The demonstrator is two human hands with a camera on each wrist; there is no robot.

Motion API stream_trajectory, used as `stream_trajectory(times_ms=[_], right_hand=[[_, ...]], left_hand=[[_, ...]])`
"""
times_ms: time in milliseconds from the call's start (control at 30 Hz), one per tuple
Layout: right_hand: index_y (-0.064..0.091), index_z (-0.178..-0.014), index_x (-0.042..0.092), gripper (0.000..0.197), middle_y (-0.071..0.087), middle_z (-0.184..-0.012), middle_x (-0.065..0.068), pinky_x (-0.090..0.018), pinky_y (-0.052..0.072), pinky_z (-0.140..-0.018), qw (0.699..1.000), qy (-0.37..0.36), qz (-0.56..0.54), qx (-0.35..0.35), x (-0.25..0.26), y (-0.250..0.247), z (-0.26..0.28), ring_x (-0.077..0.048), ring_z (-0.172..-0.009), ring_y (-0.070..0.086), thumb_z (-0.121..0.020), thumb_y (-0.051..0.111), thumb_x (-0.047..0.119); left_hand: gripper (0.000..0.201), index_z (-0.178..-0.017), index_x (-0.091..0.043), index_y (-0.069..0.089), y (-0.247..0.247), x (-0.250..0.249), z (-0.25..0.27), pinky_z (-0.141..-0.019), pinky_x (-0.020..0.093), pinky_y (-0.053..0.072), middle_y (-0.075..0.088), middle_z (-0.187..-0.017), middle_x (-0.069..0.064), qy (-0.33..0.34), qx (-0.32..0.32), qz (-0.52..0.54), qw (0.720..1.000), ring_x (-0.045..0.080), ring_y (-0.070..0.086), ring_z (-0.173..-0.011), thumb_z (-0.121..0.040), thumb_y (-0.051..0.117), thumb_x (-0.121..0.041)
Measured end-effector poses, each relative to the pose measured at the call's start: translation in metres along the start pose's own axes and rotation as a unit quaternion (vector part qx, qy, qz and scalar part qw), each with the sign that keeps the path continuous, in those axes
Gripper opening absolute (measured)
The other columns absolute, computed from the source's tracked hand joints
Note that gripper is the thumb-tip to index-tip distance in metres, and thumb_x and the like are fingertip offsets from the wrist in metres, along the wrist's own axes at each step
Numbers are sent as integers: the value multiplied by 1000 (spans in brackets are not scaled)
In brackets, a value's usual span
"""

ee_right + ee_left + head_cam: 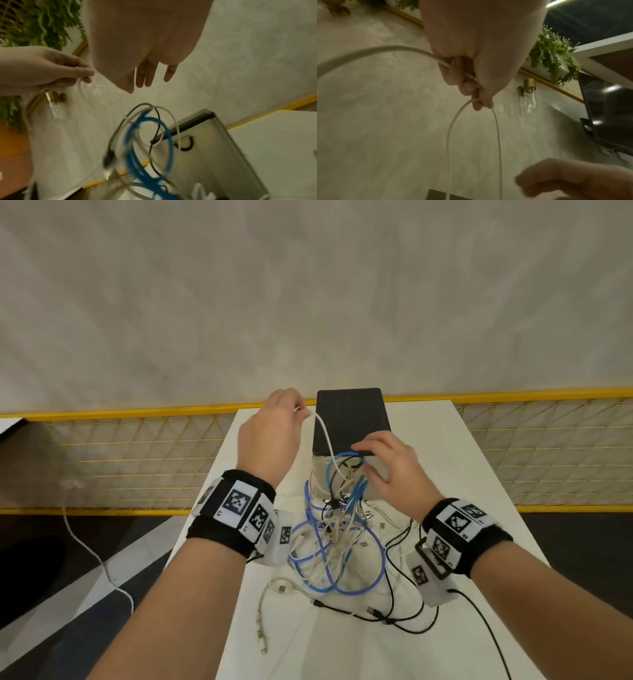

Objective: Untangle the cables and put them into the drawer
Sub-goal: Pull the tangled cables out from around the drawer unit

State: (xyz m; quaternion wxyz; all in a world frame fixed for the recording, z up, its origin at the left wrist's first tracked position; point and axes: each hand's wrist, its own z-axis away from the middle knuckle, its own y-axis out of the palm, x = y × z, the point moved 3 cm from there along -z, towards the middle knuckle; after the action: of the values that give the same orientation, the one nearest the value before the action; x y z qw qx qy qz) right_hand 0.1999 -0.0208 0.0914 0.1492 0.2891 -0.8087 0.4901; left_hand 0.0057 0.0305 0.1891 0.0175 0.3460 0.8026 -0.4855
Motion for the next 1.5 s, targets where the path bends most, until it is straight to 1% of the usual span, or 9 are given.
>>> stream_trajectory(times_ms=[167, 333, 433, 567, 833, 1000, 1300, 1400, 1500], right_hand=[[62, -108, 18, 21, 59, -100, 1, -32, 47, -85, 998, 33, -12, 44, 11, 27, -5, -19, -93, 57, -87, 64, 19], [60, -94, 16, 11, 54, -99, -2, -30, 46, -82, 991, 59, -7, 122, -5, 19, -4, -18, -86, 56, -87, 61, 8], [63, -92, 16, 11, 54, -94, -2, -33, 48, -83, 988, 67, 11, 138, -14, 13, -2, -19, -84, 56, -88, 59, 7], [67, -99, 13, 11, 61, -97, -3, -30, 47, -82, 992, 50, 16, 115, -12, 15, 2, -20, -88, 60, -89, 61, 13], [67, -98, 13, 12, 56, -91, 2, -30, 48, -78, 989, 16, -4, 149, -17, 20, 21, -12, -81, 54, -89, 61, 19], [54, -86, 19, 31, 49, -94, 4, -29, 46, -76, 981, 111, 12, 158, -29, 27, 35, -15, -85, 52, -76, 73, 42], [39, -76, 25, 29, 57, -77, -7, -39, 46, -69, 967, 217, -53, 125, -50, 35, 50, -27, -72, 52, -87, 63, 15], [44, -86, 23, 21, 57, -75, -2, -38, 46, -69, 970, 210, -62, 108, -50, 30, 51, -23, -68, 51, -88, 63, 16], [48, -97, 24, 16, 61, -75, 9, -38, 50, -72, 974, 193, -82, 90, -43, 30, 46, -17, -69, 59, -91, 59, 15]], left_hand=[[15, -102, -13, 60, -1, -26, -1, -66, 38, 48, 61, -103, 1, 47, -34, 44, 997, 22, 59, -82, -101, 53, -26], [13, -100, -12, 61, 9, 1, 13, -67, 36, 47, 64, -102, 1, -40, -76, 58, 995, 24, 62, -88, -100, 55, -23], [25, -116, -19, 61, 24, 20, 23, -71, 34, 44, 57, -122, 1, -108, 60, -73, 990, 24, 60, -105, -95, 55, -8], [57, -138, -38, 46, 45, -9, 34, -88, 33, 49, 34, -149, -13, 65, 179, -47, 981, 13, 48, -123, -88, 59, -13], [27, -103, -7, 65, 100, -3, 39, -72, 33, 44, 67, -98, 14, -38, 386, -34, 921, 32, 64, -92, -92, 66, -32], [26, -97, -3, 67, 104, -1, 40, -67, 29, 41, 62, -83, 11, -53, 363, 27, 930, 25, 56, -76, -94, 64, -29], [21, -110, -15, 67, 73, 34, 27, -73, 27, 43, 65, -95, 2, -144, 144, 100, 974, 22, 63, -85, -97, 60, -31], [47, -136, -29, 49, 66, 40, 28, -79, 33, 48, 44, -128, 0, -118, 169, 0, 979, 21, 63, -94, -93, 65, -35], [30, -117, -33, 58, 71, 21, 38, -74, 27, 43, 54, -109, -10, -60, 221, 23, 973, 14, 62, -88, -90, 65, -44]])
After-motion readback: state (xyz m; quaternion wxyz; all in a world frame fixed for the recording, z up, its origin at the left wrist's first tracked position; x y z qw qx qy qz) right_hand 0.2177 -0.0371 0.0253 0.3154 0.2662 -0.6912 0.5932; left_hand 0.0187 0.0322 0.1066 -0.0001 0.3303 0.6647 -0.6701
